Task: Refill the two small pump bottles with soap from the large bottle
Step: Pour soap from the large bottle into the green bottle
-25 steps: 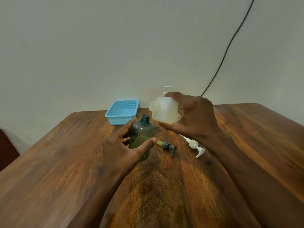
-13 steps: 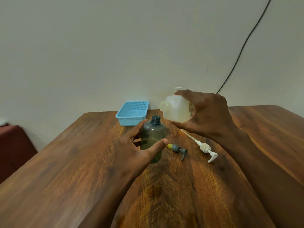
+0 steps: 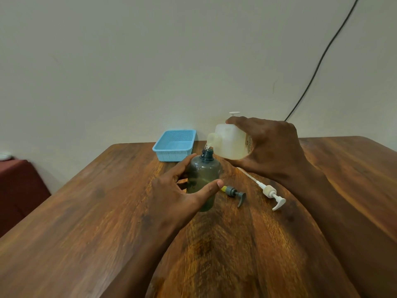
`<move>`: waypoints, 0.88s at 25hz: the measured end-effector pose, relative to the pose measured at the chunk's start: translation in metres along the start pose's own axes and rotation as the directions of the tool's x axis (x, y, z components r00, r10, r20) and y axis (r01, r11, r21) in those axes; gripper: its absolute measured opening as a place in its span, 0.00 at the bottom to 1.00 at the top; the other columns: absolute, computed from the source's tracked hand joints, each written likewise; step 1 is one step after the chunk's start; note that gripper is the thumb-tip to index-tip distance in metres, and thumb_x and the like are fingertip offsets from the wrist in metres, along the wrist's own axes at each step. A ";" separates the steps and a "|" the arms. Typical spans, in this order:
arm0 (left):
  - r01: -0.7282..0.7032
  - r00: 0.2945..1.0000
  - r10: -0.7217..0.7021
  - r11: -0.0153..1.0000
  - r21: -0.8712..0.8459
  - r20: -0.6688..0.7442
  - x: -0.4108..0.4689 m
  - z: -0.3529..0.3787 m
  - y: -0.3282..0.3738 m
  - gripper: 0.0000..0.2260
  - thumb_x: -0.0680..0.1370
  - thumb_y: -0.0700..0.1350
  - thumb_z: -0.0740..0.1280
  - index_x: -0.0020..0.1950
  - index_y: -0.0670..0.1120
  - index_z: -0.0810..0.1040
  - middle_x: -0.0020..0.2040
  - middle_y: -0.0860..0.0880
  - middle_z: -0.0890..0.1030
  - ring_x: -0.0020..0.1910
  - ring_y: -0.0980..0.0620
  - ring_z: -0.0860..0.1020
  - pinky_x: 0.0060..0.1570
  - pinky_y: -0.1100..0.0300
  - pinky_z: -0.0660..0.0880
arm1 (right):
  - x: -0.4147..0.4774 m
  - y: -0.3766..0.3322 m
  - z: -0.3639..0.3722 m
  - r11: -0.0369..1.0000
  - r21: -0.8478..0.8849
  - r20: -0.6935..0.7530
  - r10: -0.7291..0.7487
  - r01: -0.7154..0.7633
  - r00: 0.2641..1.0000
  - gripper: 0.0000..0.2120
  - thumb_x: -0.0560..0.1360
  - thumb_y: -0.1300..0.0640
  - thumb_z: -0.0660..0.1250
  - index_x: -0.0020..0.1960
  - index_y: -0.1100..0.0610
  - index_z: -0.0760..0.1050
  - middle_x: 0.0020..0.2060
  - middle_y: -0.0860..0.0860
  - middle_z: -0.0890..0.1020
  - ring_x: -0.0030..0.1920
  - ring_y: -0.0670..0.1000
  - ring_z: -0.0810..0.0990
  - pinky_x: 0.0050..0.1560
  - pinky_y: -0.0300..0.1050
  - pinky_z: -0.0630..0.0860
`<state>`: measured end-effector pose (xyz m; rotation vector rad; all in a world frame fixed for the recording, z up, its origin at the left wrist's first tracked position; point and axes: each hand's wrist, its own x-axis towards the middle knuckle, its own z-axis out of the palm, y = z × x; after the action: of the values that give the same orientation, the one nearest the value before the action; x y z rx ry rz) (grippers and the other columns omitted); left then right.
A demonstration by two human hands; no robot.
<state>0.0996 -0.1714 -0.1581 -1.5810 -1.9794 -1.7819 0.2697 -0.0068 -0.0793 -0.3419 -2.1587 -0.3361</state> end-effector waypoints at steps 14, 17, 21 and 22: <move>-0.020 1.000 0.020 0.998 -0.055 0.002 -0.002 -0.001 0.007 0.36 0.65 0.72 0.76 0.71 0.64 0.74 0.60 0.65 0.81 0.58 0.63 0.82 0.52 0.65 0.83 | 0.001 0.005 0.000 1.000 0.008 0.005 0.012 -0.012 1.000 0.39 0.65 0.34 0.76 0.70 0.54 0.76 0.55 0.55 0.87 0.47 0.60 0.87 0.48 0.58 0.85; -0.027 1.000 0.027 0.998 -0.050 -0.004 -0.002 -0.001 0.007 0.35 0.65 0.70 0.77 0.70 0.64 0.73 0.58 0.69 0.79 0.58 0.67 0.81 0.51 0.67 0.82 | 0.001 0.004 0.002 1.000 -0.005 0.005 0.008 -0.008 1.000 0.39 0.66 0.34 0.76 0.70 0.54 0.76 0.55 0.55 0.87 0.47 0.60 0.87 0.48 0.57 0.85; -0.027 1.000 0.027 0.998 -0.048 -0.003 -0.002 0.000 0.004 0.37 0.65 0.69 0.77 0.71 0.62 0.75 0.59 0.66 0.81 0.58 0.66 0.81 0.52 0.66 0.82 | 0.001 0.004 0.001 1.000 0.010 -0.008 0.007 -0.007 1.000 0.38 0.66 0.35 0.76 0.69 0.54 0.77 0.55 0.56 0.87 0.47 0.60 0.87 0.49 0.57 0.85; -0.025 1.000 0.025 0.998 -0.049 -0.003 -0.002 0.000 0.004 0.37 0.65 0.69 0.77 0.72 0.61 0.75 0.60 0.65 0.81 0.58 0.66 0.81 0.52 0.66 0.82 | 0.001 0.004 0.000 1.000 0.010 -0.010 0.006 -0.006 1.000 0.37 0.66 0.35 0.76 0.69 0.55 0.77 0.55 0.55 0.87 0.47 0.60 0.87 0.49 0.57 0.85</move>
<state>0.1030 -0.1733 -0.1562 -1.6099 -1.9199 -1.8363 0.2704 -0.0030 -0.0784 -0.3400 -2.1484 -0.3227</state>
